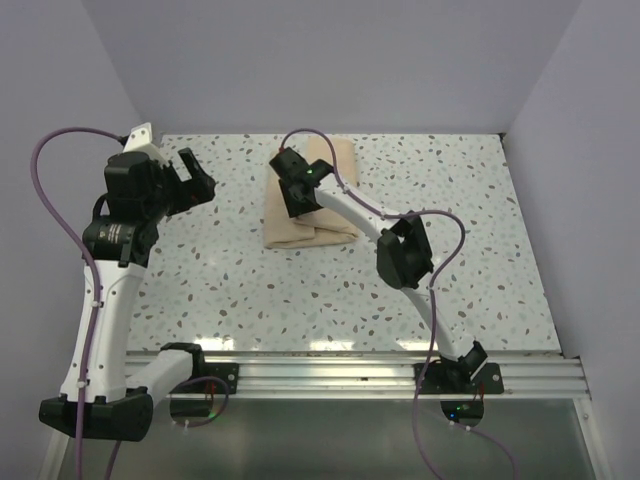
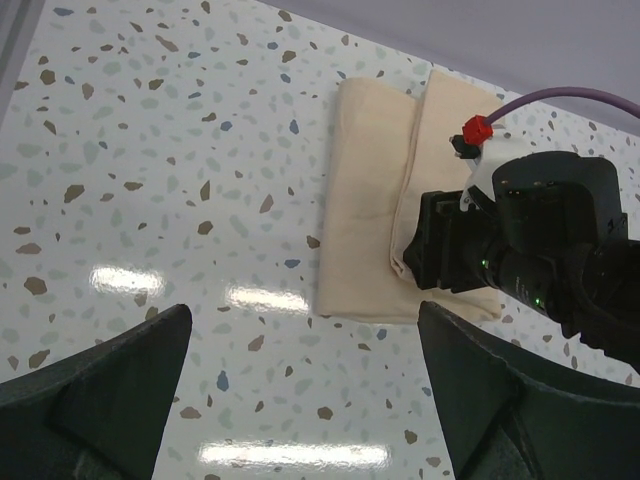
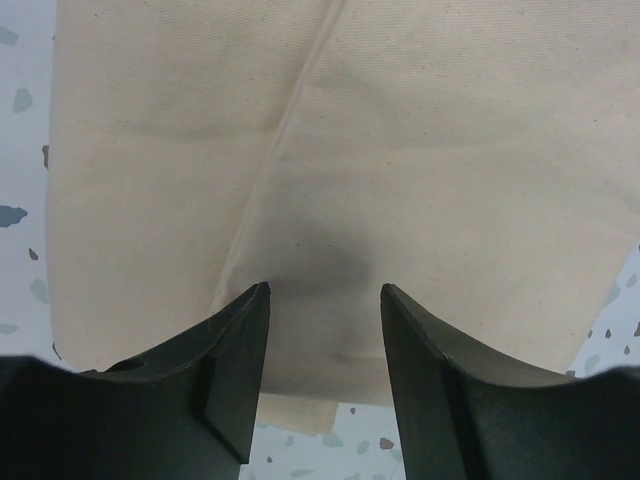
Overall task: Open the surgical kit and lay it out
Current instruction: Open the surgical kit at the center of the board.
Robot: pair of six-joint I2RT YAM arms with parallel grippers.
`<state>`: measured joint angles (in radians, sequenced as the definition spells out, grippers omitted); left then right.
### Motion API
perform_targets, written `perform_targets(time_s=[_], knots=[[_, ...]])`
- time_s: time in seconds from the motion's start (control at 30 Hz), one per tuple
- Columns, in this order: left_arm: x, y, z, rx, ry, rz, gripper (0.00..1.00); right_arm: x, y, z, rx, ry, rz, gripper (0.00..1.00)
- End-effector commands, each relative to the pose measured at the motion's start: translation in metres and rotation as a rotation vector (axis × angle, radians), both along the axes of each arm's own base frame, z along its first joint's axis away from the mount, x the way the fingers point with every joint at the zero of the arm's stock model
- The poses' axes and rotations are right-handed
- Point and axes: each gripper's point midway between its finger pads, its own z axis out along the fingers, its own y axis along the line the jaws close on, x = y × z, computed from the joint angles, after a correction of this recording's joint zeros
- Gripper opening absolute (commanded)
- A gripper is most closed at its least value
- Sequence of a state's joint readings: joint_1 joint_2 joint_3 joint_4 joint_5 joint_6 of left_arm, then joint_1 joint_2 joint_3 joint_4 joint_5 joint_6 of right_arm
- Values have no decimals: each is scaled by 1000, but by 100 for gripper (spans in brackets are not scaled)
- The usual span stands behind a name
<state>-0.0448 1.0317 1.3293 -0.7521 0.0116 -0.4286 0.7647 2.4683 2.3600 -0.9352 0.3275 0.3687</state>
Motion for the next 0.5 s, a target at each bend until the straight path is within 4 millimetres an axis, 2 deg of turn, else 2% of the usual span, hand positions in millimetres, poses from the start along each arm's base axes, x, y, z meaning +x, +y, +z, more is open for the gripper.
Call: perform_targets(time_s=[0.0,0.07,0.13,0.17,0.2,0.27,0.37,0.47], knots=[[0,3,3,-15,-1,25,100,-4,3,14,26,-4,5,53],[1,3,7,-19,-18,26,100,-6,10,23,69,-8,22,56],[1,3,9,-20,-26,27,100,-6,19,47,136,-42,37,61],[1,3,8,-20,-24,27,100,-9,23,50,160,-37,49,66],[1,3,7,-20,-24,27,100,-11,26,67,198,-58,54,70],[1,7,5,-9,-22,47,100,-13,35,78,238,-75,72,77],[0,7,5,-9,-25,48,100,-17,41,85,247,-73,84,79],[-1,8,4,-6,-23,52,100,-21,39,73,219,-41,83,79]])
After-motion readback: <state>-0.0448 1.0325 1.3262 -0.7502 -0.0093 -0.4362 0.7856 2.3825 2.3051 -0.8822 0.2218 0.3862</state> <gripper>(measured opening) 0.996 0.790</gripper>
